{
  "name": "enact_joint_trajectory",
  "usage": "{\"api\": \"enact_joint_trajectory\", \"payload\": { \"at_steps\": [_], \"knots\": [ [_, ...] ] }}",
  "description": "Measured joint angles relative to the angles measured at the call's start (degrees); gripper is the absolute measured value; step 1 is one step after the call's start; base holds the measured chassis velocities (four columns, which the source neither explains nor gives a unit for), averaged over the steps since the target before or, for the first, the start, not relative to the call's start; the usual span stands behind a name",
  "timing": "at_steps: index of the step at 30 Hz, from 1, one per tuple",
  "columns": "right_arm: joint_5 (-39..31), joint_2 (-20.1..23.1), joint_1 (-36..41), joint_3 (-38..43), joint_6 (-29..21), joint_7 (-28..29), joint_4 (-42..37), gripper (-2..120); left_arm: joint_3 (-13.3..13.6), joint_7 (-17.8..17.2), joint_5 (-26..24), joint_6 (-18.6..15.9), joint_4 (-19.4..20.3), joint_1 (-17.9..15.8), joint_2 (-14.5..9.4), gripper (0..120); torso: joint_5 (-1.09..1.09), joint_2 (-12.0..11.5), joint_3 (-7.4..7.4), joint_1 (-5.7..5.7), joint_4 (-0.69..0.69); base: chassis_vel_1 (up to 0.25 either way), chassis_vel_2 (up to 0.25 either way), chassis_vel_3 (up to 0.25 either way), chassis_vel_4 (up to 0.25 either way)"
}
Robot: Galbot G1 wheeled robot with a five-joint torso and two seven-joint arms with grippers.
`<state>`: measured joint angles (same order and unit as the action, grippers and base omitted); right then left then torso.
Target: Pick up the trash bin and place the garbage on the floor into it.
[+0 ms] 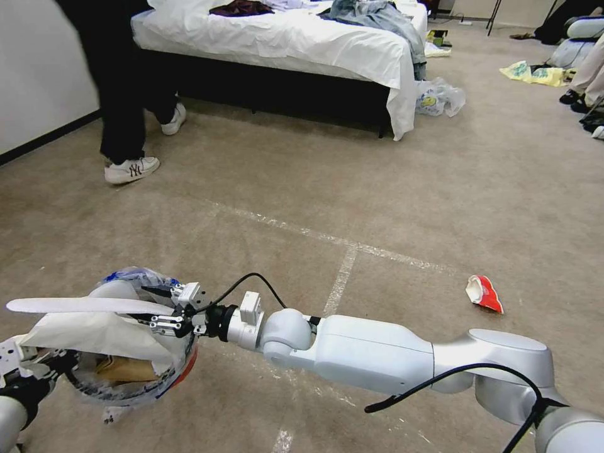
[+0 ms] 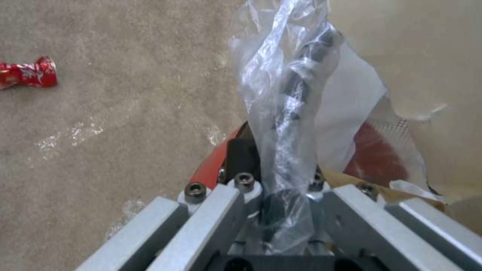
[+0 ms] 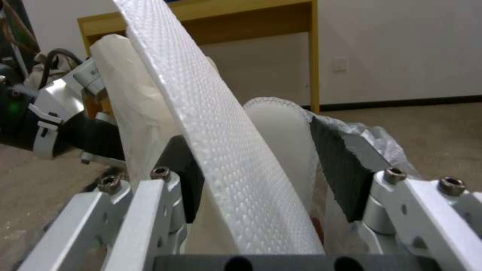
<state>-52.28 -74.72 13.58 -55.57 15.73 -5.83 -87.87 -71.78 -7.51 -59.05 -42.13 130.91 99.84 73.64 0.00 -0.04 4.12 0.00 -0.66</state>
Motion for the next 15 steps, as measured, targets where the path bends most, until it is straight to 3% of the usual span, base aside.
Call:
{"api": "enact_joint_trajectory", "payload": {
  "at_steps": [15],
  "knots": [
    [-0.70,1.73,-0.47,-0.10,-0.40,0.55,-1.92,54,-0.08,-0.13,-0.19,-0.01,-0.19,-0.11,-0.08,1,0.00,0.00,0.00,0.00,0.00,0.000,0.000,0.000,0.000]
  ]
}}
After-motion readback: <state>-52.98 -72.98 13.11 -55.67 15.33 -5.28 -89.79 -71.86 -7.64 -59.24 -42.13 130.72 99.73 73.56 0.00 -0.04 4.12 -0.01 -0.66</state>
